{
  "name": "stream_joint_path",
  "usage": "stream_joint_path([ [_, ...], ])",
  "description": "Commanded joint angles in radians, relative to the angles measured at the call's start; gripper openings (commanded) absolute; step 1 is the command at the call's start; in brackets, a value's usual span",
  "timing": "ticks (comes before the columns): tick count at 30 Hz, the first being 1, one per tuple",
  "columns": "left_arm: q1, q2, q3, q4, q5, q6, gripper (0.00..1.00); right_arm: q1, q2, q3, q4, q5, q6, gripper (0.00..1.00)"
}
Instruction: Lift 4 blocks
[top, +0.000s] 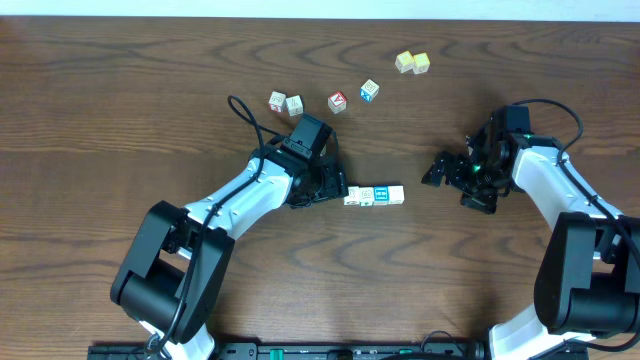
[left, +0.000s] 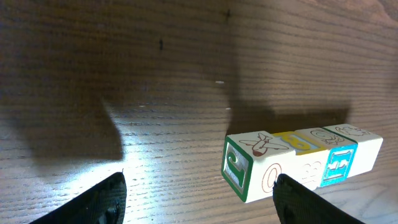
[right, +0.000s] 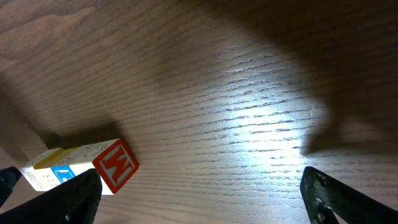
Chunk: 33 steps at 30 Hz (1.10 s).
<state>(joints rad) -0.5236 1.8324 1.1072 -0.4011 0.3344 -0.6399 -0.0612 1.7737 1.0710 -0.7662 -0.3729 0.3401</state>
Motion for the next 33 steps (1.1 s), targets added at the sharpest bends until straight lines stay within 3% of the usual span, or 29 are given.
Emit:
stream_joint_path([
  [1,0.005,-0.003,-0.002,-0.004,-0.006,-0.001,0.76,0.009,-0.005,0.013,-0.001,0.002,0.003,0.99],
  [11,0.005,-0.003,-0.002,-0.004,-0.006,-0.001,0.76,0.009,-0.005,0.013,-0.001,0.002,0.003,0.99],
  [16,0.005,-0.003,-0.002,-0.003,-0.006,-0.002,0.76,0.009,-0.005,0.013,0.058,-0.021,0.126,0.99],
  [19,0.005,-0.003,-0.002,0.0,-0.006,-0.002,0.76,0.009,-0.005,0.013,0.051,-0.021,0.127,0.99],
  [20,0.005,-0.003,-0.002,0.0,-0.006,-0.002,1.0,0.009,-0.005,0.013,0.053,-0.025,0.127,0.99],
  [33,0.062,-0.092,-0.002,-0.087,0.101,0.053,1.0,-0.007,-0.013,0.015,0.023,-0.104,0.054,0.99],
])
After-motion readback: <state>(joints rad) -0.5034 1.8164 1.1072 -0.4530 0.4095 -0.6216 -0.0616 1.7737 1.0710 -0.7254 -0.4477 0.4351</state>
